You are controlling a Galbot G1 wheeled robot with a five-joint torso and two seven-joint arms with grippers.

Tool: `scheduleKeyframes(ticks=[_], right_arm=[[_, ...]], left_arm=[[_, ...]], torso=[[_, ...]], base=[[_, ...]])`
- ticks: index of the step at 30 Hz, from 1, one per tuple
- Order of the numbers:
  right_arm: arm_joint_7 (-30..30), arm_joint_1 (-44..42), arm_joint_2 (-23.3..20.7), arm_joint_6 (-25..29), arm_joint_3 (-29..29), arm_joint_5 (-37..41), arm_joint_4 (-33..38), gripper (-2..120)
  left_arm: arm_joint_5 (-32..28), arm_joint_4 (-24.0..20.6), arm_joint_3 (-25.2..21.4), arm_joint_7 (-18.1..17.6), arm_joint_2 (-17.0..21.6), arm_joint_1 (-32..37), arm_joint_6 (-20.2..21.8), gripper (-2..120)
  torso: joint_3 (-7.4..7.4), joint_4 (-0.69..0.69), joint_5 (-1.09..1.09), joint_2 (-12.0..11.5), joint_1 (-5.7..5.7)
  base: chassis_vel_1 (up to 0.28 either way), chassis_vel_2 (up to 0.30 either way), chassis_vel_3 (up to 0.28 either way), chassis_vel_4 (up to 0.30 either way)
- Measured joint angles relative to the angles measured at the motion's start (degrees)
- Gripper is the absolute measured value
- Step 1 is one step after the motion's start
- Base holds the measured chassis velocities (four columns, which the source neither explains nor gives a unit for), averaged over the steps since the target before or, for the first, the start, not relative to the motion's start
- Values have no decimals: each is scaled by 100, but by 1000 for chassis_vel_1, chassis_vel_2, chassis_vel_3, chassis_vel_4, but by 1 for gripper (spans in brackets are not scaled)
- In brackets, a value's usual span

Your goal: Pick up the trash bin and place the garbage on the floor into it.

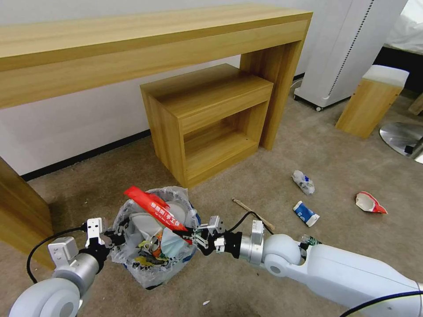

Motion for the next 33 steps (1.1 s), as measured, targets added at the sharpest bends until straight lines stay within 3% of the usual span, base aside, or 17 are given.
scheduleKeyframes(ticks=[5,7,10,16,19,26,33], right_arm=[[63,-54,90,14,-23,-57,-105,16],[65,-58,98,14,-22,-59,-106,17],[57,-49,96,13,10,-47,-62,33],[41,-62,58,12,82,-44,-8,50],[38,-80,32,12,118,-50,13,67],[46,-74,82,15,148,-31,40,89],[107,10,168,-1,112,17,68,88]], left_arm=[[1,-41,-25,-2,0,46,1,1],[1,-43,-32,-2,0,52,1,1],[2,-44,-33,-2,-4,60,0,1],[4,-25,-22,2,-7,42,1,1],[4,-23,-22,3,-5,34,1,1],[5,-61,-16,2,-32,52,1,1],[8,-91,1,-1,-45,66,11,1]], torso=[[0,0,0,0,0],[0,0,0,0,0],[0,0,0,0,0],[0,0,-1,0,0],[0,0,-1,0,0],[0,0,0,0,0],[0,-1,-1,0,0]], base=[[0,0,0,0],[0,0,0,0],[0,0,0,0],[0,0,0,0],[0,0,0,0],[0,0,0,0],[0,0,0,0]])
